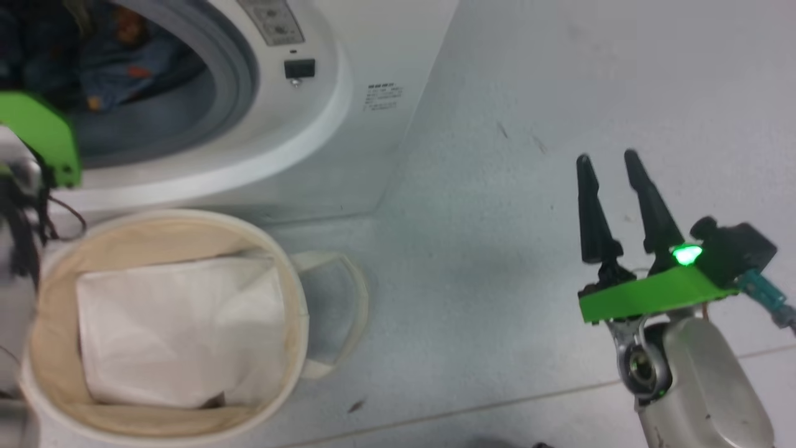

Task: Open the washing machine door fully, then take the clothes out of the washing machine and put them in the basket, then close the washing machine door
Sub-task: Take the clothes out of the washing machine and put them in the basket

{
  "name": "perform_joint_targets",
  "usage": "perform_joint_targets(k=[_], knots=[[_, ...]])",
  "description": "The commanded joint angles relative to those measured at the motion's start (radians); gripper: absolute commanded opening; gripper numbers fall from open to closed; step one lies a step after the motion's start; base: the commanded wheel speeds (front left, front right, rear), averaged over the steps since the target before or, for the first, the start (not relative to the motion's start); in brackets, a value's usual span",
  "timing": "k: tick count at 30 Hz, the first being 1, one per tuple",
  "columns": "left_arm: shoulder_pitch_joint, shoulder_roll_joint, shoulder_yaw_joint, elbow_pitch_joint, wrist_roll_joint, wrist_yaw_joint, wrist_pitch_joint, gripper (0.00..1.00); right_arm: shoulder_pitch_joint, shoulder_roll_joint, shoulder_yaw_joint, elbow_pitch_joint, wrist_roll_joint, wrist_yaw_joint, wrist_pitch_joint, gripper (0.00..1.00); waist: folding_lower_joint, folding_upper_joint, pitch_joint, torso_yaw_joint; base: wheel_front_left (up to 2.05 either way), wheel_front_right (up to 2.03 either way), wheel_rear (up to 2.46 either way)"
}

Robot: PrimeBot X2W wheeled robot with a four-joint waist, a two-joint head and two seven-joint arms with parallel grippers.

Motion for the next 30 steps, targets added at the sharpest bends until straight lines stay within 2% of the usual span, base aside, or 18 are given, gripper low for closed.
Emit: perform_joint_targets(k=[1, 11, 21, 23, 30], knots=[[0.007, 0.031, 0.007, -0.017, 0.000, -0.001, -0.036, 0.00, 0.028, -0.008, 0.021, -0.017, 0.002, 0.001, -0.012, 1.00, -0.0001, 0.0000, -0.055, 0.014, 0.00, 0.00, 0.00], [0.165, -0.044, 0.013, -0.030, -0.044, -0.047, -0.172, 0.00, 0.084, -0.032, 0.038, 0.029, 0.017, 0.001, -0.012, 1.00, -0.0001, 0.0000, -0.214, 0.061, 0.00, 0.00, 0.00], [0.289, -0.107, 0.025, -0.127, -0.090, -0.121, -0.202, 0.00, 0.127, -0.038, 0.027, 0.047, 0.025, 0.001, -0.012, 1.00, -0.0001, 0.0000, -0.300, 0.126, 0.00, 0.00, 0.00], [0.349, -0.126, 0.027, -0.165, -0.111, -0.148, -0.204, 0.00, 0.141, -0.038, 0.029, 0.053, 0.025, 0.001, -0.012, 1.00, -0.0001, 0.0000, -0.327, 0.145, 0.00, 0.00, 0.00], [0.490, -0.167, 0.008, -0.277, -0.146, -0.180, -0.165, 0.00, 0.163, -0.041, 0.029, 0.058, 0.027, 0.001, -0.012, 1.00, -0.0001, 0.0000, -0.376, 0.182, 0.00, 0.00, 0.00]])
